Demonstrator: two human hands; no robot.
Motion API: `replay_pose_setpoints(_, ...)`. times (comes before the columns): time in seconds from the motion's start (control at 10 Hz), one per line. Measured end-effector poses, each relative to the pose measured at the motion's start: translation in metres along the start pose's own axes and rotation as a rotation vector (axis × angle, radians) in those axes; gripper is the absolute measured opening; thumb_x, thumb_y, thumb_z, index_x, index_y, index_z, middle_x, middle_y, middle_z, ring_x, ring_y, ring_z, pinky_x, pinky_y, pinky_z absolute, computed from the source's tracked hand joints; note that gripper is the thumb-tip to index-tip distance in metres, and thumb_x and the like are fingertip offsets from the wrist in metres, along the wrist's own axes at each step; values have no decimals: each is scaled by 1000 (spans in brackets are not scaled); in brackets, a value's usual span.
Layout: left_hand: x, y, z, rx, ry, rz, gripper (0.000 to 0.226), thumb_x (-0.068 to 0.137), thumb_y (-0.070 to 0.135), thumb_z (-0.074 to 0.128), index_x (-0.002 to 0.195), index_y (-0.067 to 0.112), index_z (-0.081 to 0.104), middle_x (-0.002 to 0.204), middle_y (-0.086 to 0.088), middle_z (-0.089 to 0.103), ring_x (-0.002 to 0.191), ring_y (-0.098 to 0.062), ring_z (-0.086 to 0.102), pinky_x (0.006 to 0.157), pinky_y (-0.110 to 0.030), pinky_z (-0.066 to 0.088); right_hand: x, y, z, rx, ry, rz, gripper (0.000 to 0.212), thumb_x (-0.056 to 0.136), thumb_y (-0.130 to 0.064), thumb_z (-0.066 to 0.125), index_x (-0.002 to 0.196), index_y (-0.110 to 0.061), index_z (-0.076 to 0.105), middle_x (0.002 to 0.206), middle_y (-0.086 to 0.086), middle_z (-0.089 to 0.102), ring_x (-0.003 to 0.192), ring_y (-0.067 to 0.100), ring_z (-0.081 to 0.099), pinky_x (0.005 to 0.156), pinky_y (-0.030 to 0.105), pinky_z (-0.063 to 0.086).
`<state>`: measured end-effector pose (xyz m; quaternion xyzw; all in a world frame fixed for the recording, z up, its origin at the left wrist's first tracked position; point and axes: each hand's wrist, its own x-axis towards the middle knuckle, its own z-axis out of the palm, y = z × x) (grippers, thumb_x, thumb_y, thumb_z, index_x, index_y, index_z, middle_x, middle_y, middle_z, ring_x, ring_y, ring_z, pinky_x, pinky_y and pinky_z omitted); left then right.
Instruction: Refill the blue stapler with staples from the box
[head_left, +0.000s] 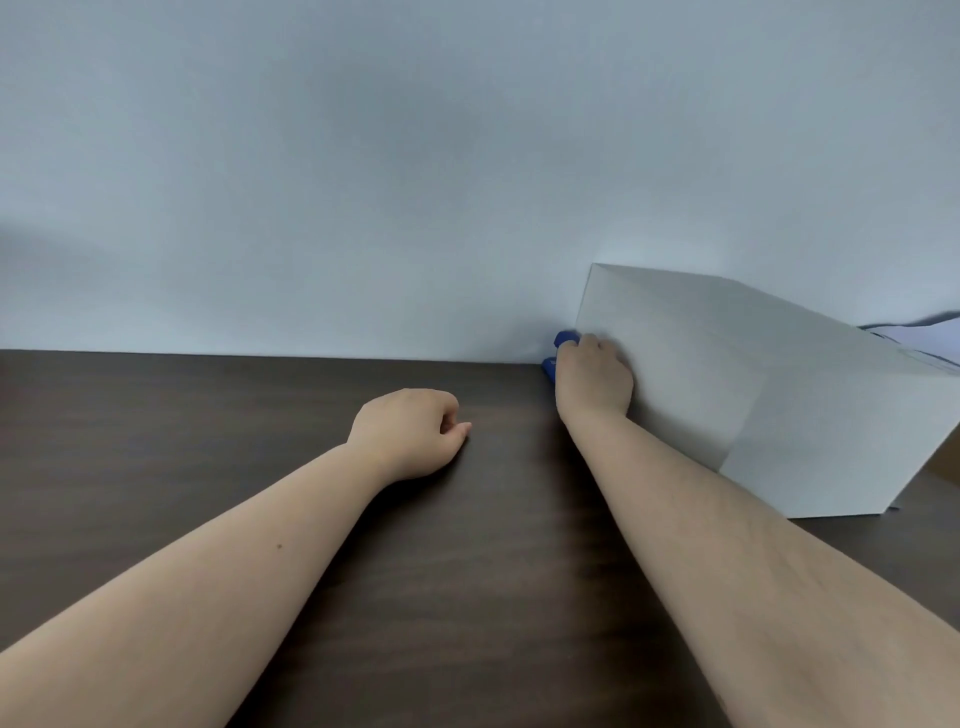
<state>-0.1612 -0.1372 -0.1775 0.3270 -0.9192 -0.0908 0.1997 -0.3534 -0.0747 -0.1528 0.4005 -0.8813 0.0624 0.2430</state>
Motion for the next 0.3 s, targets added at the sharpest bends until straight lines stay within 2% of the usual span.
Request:
replay_pose_setpoints(0.1, -2, 0, -3, -7, -28, -8, 37, 88, 42, 48, 58, 24, 37, 63, 10, 46, 73, -20, 50, 59, -28, 34, -13, 1, -1, 49, 9, -30, 28, 93, -5, 42, 119, -3, 52, 123, 16, 51, 115, 33, 46, 73, 37, 46)
replay_pose_setpoints(0.3, -20, 14, -34, -21, -115, -70, 33, 88, 43, 49, 61, 25, 41, 68, 10, 49, 77, -20, 53, 64, -29, 39, -30, 5, -28, 187, 30, -101, 24, 93, -12, 40, 107, -5, 59, 116, 13, 58, 107, 32, 51, 67, 33, 34)
